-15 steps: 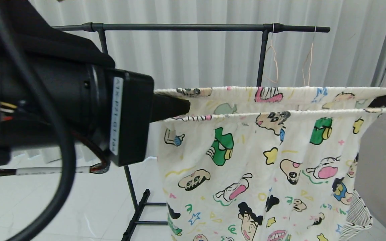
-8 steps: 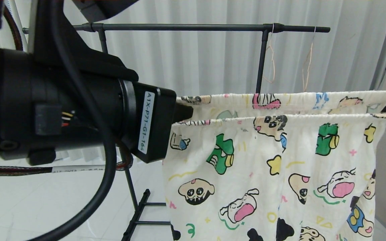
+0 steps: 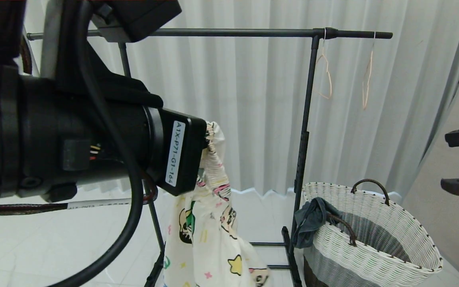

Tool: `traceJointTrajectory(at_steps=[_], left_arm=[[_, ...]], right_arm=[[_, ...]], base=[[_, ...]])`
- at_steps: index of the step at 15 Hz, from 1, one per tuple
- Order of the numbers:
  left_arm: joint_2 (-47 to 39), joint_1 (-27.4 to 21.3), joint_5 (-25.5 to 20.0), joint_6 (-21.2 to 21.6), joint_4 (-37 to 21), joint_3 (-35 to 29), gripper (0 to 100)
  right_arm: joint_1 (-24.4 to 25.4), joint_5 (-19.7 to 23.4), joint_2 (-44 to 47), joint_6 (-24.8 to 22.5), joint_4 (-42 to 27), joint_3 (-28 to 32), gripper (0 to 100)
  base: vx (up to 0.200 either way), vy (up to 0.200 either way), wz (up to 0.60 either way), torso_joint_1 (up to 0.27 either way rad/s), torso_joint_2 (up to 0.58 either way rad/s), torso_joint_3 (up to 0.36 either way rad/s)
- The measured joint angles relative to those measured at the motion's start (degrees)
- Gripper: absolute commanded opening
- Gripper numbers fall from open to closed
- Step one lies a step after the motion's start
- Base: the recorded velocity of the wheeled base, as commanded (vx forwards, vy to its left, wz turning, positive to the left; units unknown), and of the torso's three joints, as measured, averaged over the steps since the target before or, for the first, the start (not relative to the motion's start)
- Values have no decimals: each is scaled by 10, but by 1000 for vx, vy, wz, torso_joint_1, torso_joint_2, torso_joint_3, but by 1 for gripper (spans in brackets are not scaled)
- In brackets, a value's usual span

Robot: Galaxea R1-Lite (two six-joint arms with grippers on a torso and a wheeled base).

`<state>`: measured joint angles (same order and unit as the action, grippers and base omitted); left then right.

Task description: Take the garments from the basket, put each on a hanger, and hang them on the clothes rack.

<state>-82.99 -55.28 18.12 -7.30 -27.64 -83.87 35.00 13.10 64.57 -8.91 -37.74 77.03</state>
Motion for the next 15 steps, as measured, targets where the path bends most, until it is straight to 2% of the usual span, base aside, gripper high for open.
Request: traceJointTrajectory(at_steps=[1, 2, 3, 4, 6, 10, 12, 13, 15], left_arm=[[0, 0, 34, 1, 0, 8, 0], [0, 4, 66, 1, 0, 21, 0], [1, 10, 94, 1, 0, 37, 0], [1, 16, 123, 1, 0, 52, 0], [3, 28, 174, 1, 0, 88, 0], [5, 40, 229, 0, 0, 126, 0], [6, 46, 258, 0, 1, 141, 0], [7, 48, 267, 0, 0, 146, 0], [9, 49, 268, 0, 0, 152, 0]], right_arm=[[-9, -18, -5, 0, 1, -13, 100], [-33, -56, -9, -1, 4, -24, 100], [-65, -112, -12, -2, 4, -39, 100], [-98, -151, -13, -3, 5, -52, 100], [-166, -199, -15, -15, 6, -75, 100], [-276, -229, -18, -48, 18, -112, 100], [-304, -223, -23, -46, 37, -129, 100], [-309, -207, -24, -40, 54, -136, 100], [-314, -193, -25, -35, 72, -141, 100]], base=[[0, 0, 0, 0, 0, 0], [0, 0, 0, 0, 0, 0], [0, 0, 0, 0, 0, 0], [0, 0, 0, 0, 0, 0], [0, 0, 0, 0, 0, 0], [0, 0, 0, 0, 0, 0], [0, 0, 0, 0, 0, 0], [0, 0, 0, 0, 0, 0], [0, 0, 0, 102, -190, -68]])
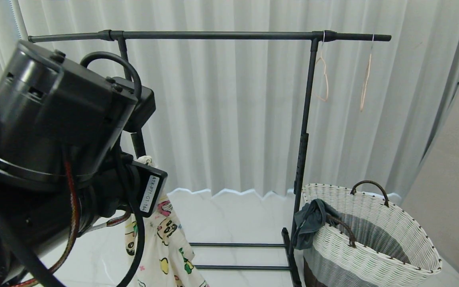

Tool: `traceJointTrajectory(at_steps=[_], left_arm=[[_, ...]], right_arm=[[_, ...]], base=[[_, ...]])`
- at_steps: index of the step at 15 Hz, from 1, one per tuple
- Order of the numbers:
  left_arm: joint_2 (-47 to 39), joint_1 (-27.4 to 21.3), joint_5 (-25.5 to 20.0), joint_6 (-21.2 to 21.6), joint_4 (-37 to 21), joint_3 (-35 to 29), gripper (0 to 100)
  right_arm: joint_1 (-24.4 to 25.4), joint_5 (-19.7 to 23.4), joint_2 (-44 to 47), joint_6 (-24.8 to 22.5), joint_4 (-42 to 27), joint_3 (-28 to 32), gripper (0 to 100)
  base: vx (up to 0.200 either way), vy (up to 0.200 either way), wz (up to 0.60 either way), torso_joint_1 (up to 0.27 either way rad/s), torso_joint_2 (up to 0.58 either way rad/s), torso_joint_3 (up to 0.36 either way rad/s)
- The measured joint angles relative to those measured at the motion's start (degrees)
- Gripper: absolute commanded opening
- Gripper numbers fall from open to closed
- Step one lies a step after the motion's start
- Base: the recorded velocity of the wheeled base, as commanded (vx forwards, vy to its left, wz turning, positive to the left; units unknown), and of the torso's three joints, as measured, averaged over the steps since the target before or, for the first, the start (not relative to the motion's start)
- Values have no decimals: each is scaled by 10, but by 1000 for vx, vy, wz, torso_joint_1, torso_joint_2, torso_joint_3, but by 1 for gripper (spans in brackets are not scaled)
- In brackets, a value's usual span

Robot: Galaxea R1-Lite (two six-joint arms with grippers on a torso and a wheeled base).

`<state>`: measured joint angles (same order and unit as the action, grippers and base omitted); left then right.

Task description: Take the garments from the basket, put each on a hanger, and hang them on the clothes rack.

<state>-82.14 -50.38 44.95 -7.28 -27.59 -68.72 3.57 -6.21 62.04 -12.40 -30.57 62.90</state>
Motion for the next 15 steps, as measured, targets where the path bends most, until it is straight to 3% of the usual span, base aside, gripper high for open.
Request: traceJointTrajectory(at_steps=[3, 11, 15], left_arm=[[2, 0, 0, 0, 0, 4, 0], [7, 0, 1, 1, 0, 3, 0], [17, 1, 4, 1, 0, 4, 0]], right_arm=[[-2, 6, 1, 10, 13, -3, 100], [-4, 23, 22, 37, 61, -4, 100], [-4, 24, 34, 37, 85, -3, 100]], base=[[0, 0, 0, 196, -116, -227], [0, 0, 0, 168, -566, -229], [0, 0, 0, 339, -485, -250]])
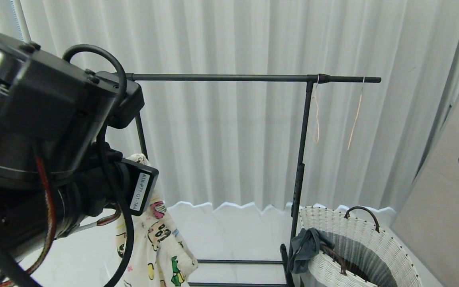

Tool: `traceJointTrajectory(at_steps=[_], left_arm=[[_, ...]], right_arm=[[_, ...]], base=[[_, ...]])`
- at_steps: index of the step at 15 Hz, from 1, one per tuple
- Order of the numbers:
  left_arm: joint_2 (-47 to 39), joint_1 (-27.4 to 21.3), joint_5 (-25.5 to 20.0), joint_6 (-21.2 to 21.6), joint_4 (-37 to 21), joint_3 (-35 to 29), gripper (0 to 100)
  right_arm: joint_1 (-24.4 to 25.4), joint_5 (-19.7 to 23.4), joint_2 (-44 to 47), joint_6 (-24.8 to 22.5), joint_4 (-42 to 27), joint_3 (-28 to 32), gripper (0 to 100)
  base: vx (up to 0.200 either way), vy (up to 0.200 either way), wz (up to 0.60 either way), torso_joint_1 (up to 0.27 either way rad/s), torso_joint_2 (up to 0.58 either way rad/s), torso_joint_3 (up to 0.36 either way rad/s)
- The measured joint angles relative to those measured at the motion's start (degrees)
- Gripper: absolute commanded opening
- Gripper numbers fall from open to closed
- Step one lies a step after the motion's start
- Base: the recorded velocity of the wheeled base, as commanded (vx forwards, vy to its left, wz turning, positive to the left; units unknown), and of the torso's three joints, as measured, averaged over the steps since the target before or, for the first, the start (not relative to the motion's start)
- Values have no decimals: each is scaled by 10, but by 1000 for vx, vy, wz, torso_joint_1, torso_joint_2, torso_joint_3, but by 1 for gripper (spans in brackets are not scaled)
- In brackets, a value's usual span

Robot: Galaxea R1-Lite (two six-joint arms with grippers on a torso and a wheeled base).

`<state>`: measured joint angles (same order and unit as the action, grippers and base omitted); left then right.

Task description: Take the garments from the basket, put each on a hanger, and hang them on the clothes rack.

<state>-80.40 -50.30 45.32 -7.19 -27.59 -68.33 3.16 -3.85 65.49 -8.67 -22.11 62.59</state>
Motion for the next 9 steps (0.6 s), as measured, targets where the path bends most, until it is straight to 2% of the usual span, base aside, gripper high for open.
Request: traceJointTrajectory(at_steps=[9], left_arm=[[7, 3, 0, 0, 0, -1, 0]], right_arm=[[-1, -3, 15, 2, 5, 0, 100]], base=[[0, 0, 0, 262, -510, -259]])
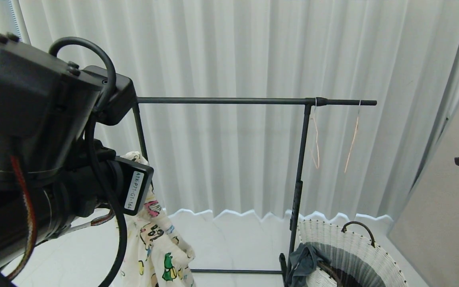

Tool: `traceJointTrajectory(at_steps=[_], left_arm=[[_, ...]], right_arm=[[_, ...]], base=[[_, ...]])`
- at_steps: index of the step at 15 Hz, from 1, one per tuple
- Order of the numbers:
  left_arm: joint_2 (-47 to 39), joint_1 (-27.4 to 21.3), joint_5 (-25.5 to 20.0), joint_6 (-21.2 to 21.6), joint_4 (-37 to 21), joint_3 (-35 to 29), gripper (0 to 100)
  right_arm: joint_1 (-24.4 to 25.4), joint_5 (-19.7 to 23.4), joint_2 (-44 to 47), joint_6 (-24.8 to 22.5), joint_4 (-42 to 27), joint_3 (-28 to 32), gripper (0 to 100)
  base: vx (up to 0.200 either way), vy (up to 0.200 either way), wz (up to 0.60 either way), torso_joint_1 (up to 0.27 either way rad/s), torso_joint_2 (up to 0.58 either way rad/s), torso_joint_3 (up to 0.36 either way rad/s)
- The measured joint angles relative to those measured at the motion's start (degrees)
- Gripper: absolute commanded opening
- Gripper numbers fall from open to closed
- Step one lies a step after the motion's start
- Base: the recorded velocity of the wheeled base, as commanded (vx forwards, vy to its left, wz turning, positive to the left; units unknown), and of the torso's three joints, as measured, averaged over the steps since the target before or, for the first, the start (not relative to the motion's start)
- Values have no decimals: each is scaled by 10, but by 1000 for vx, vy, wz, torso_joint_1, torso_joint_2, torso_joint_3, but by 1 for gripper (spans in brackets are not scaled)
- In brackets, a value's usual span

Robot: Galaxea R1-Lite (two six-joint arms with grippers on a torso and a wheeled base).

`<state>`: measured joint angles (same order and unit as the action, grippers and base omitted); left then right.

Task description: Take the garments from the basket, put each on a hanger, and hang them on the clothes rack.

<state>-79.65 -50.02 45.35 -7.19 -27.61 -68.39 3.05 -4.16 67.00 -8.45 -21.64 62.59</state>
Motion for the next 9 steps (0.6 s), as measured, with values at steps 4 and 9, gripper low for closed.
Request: traceJointTrajectory(at_steps=[4, 9], left_arm=[[2, 5, 0, 0, 0, 0, 0], [5, 13, 0, 0, 0, 0, 0]], right_arm=[[-10, -1, 9, 4, 0, 0, 100], [-13, -2, 14, 4, 35, -12, 100]], base=[[50, 0, 0, 279, -563, -278], [200, 0, 0, 70, -138, -65]])
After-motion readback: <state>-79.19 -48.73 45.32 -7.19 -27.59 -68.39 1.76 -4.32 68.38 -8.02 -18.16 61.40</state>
